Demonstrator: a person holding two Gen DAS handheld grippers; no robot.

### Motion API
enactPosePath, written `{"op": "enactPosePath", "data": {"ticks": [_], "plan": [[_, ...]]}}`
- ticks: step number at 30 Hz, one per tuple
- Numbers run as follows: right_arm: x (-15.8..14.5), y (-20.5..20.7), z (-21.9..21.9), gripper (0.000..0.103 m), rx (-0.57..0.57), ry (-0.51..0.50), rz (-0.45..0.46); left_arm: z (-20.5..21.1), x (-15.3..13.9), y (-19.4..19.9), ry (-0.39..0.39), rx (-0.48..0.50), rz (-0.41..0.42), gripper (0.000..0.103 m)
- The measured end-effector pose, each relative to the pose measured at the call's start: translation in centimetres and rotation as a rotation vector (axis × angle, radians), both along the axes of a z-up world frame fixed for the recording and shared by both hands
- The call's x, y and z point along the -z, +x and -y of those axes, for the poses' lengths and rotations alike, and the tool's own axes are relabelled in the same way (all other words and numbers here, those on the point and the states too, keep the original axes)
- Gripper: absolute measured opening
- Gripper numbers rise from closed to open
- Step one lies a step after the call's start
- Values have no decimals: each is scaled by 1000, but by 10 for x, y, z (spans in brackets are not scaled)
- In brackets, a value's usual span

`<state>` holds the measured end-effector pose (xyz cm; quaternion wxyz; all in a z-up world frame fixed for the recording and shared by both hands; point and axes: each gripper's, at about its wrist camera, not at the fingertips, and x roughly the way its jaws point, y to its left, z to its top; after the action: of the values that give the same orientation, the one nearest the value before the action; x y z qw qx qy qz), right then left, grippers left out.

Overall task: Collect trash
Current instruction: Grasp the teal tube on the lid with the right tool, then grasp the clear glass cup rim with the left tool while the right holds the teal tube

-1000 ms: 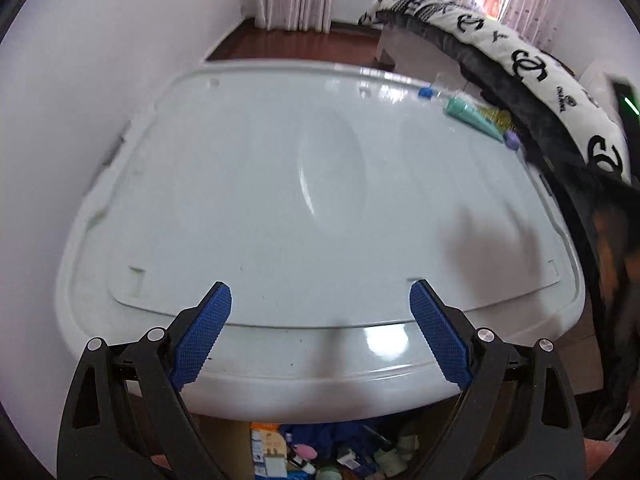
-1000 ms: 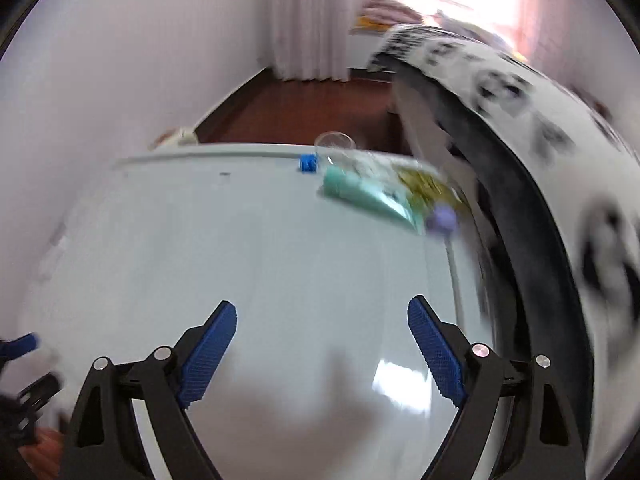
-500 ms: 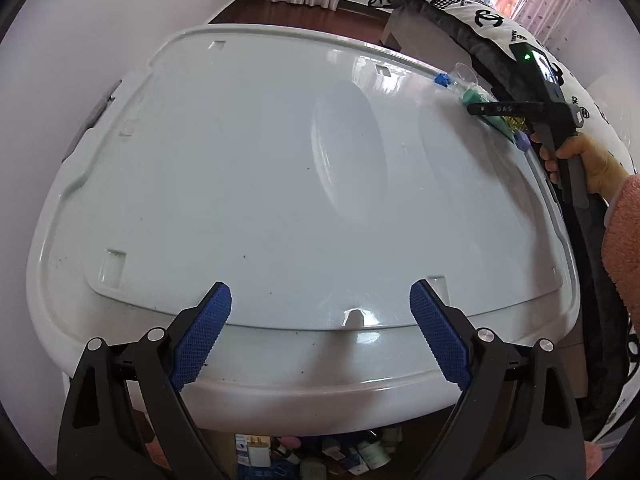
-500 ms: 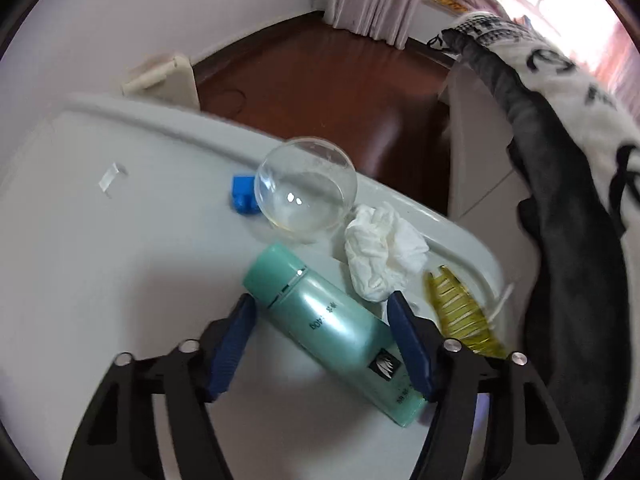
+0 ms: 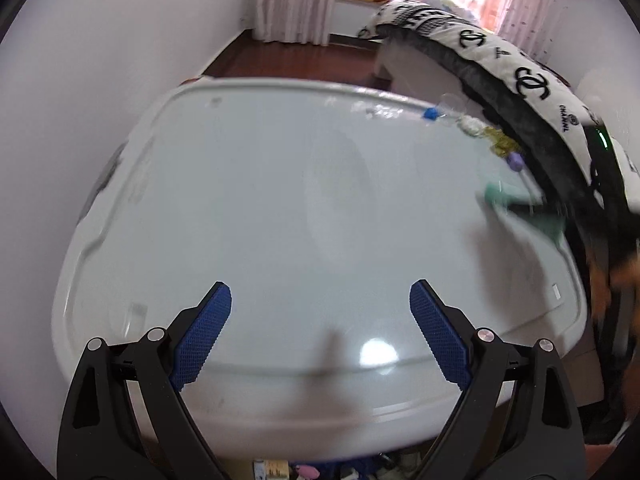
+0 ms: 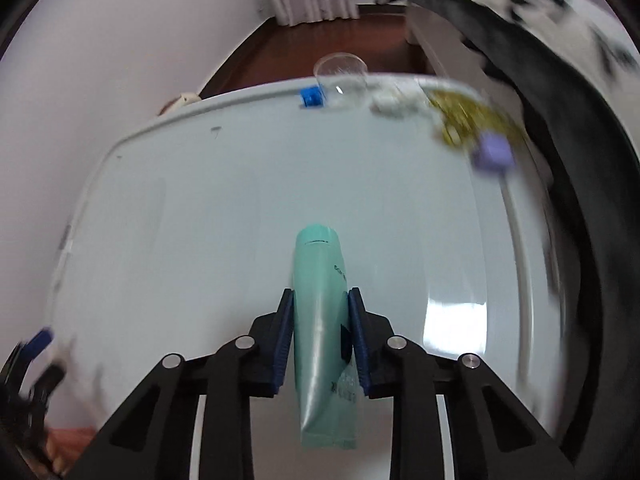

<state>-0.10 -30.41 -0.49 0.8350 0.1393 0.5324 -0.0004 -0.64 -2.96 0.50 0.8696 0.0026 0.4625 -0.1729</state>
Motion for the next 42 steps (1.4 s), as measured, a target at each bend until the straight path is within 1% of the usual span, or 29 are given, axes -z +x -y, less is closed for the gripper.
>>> {"op": "enactPosePath", "data": {"ticks": [1, 2, 3, 4, 6, 8, 10, 11, 13, 14, 16, 17, 19, 21, 23, 24, 25, 26, 27, 28, 29, 30, 32, 33, 36, 39, 41, 42], "plan": [[2, -9, -2, 26, 13, -6, -11, 13, -5, 13, -3, 38, -3, 89], [6, -21, -5, 26, 30, -14, -22, 30, -10, 28, 12, 74, 1, 89], [11, -28, -3, 26, 49, -10, -40, 54, -18, 48, 37, 132, 4, 89], [13, -36, -1, 26, 63, 0, -33, 72, -23, 63, 62, 159, 10, 89], [13, -47, -3, 26, 65, -32, -31, 108, -32, 92, 83, 213, 15, 89], [13, -46, -4, 27, 54, -54, -23, 148, -34, 130, 89, 259, -31, 89], [15, -42, -8, 27, 51, -73, -18, 183, -29, 166, 139, 251, -54, 89], [16, -42, -10, 28, 49, -83, -10, 199, -24, 184, 148, 250, -77, 89], [22, -39, -10, 29, 35, -66, -11, 221, -16, 213, 170, 219, -110, 88], [20, -35, -11, 29, 20, -80, -4, 234, -10, 230, 191, 198, -119, 87], [20, -39, -16, 29, -8, -85, 1, 247, -4, 251, 191, 175, -136, 77], [20, -39, -15, 29, -12, -79, 3, 254, -1, 261, 194, 164, -142, 76], [20, -36, -12, 29, -17, -61, 2, 270, 7, 278, 228, 155, -158, 69], [21, -34, -10, 29, -21, -50, 3, 280, 13, 282, 250, 174, -153, 64], [20, -34, -12, 29, -23, -58, 6, 290, 20, 285, 292, 193, -143, 60], [21, -33, -12, 29, -24, -62, 9, 293, 23, 288, 303, 197, -152, 47], [21, -33, -13, 29, -25, -65, 13, 294, 31, 290, 302, 200, -182, 27], [21, -32, -13, 29, -25, -67, 16, 293, 34, 289, 289, 191, -196, 23], [21, -33, -13, 29, -22, -64, 18, 291, 33, 287, 270, 184, -196, 11], [21, -33, -12, 29, -14, -50, 23, 287, 34, 286, 240, 194, -219, 3], [20, -34, -11, 28, -7, -40, 26, 283, 33, 285, 206, 195, -232, 3], [20, -34, -9, 28, 0, -22, 28, 274, 28, 284, 176, 174, -228, 3], [20, -36, -1, 28, 24, 53, 27, 260, 19, 282, 118, 166, -235, 3], [19, -37, 2, 28, 34, 74, 28, 254, 13, 280, 90, 170, -241, 3], [11, -41, 5, 28, 46, 102, 44, 232, -17, 258, 40, 193, -209, 3], [-4, -48, 4, 28, 49, 121, 73, 197, -62, 215, -31, 243, -149, 3], [-20, -58, -3, 28, 51, 128, 97, 178, -87, 187, -45, 266, -115, 3], [-27, -65, -7, 28, 48, 140, 111, 159, -102, 160, -43, 280, -89, 3]]}}
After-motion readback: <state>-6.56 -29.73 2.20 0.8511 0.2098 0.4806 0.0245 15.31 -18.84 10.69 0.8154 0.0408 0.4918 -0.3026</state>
